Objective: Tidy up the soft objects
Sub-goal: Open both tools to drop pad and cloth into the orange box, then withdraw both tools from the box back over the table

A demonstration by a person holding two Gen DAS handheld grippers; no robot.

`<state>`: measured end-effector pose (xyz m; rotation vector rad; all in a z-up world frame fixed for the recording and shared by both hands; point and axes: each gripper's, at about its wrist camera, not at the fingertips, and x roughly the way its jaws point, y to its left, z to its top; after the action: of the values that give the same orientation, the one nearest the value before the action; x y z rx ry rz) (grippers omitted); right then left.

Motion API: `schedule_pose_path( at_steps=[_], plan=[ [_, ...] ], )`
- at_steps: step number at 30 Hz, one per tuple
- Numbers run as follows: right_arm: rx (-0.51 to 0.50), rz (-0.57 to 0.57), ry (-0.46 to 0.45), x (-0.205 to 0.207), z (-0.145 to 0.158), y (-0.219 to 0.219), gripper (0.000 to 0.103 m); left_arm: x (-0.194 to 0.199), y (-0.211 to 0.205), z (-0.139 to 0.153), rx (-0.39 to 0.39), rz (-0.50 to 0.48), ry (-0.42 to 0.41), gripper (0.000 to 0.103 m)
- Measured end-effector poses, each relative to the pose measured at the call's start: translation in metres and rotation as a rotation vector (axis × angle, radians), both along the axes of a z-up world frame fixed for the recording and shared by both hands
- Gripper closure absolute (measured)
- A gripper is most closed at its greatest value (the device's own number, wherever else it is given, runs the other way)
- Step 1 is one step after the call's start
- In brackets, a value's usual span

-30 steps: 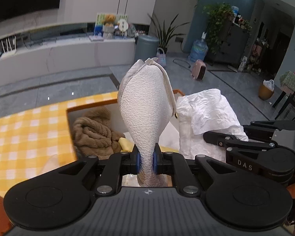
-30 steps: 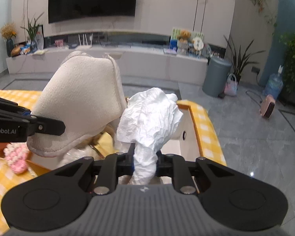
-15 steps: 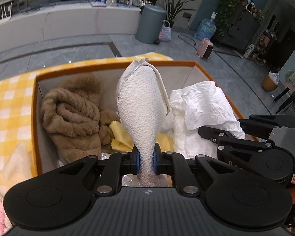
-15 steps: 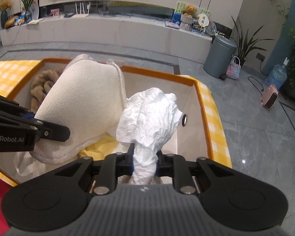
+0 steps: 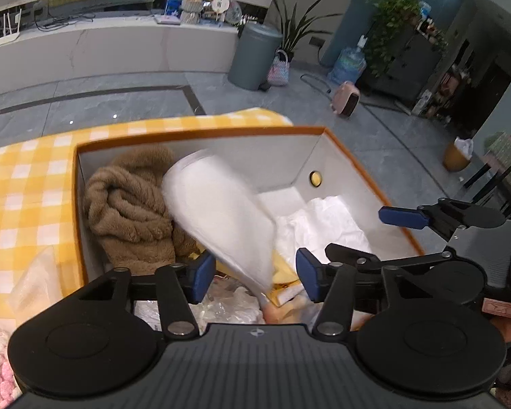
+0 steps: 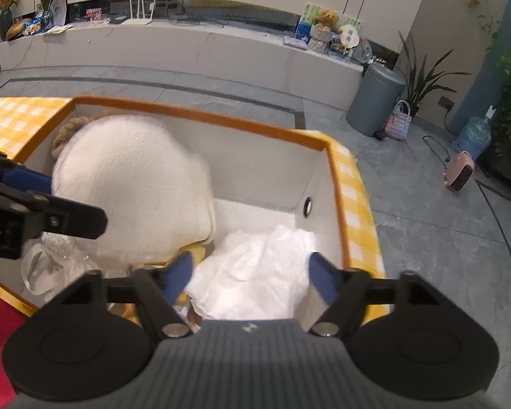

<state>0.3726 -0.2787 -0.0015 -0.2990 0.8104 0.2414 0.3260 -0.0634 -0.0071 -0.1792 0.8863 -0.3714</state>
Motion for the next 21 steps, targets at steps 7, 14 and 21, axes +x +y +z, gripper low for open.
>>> schedule_pose_path(
  at_steps=[7,14,21],
  plan=[
    [0.003,-0.001,-0.045,-0.029,0.031,0.004,0.021,-0.028,0.008,0.033,-0.004,-0.005,-0.069,0.037],
    [0.062,-0.015,-0.113,-0.081,0.066,0.017,0.019,-0.073,0.018,0.066,0.02,-0.004,-0.169,0.031],
    [0.13,-0.019,-0.183,-0.146,0.078,0.039,0.018,-0.134,0.037,0.081,0.062,0.025,-0.29,0.03]
  ],
)
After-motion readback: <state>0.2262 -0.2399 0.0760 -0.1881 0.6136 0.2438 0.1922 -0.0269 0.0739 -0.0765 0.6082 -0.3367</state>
